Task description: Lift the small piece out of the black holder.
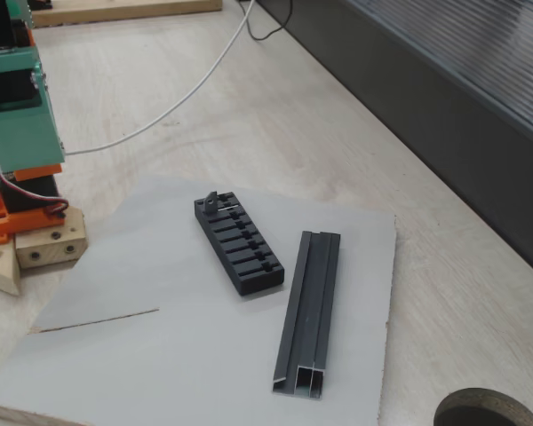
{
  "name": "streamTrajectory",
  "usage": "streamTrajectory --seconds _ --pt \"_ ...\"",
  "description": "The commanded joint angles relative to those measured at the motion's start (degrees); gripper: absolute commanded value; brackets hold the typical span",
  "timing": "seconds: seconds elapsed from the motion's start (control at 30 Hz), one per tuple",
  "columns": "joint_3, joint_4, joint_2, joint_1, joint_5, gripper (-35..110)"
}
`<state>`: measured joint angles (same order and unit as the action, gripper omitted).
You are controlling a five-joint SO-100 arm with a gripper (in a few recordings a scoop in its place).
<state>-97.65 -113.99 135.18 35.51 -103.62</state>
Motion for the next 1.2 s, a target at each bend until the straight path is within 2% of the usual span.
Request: streamTrajectory --seconds 0.0,1.17 --pt "0.2 -1.7 4.3 0.4 -0.6 13" --pt "0.2 -1.7 4.3 1.0 -0.8 13"
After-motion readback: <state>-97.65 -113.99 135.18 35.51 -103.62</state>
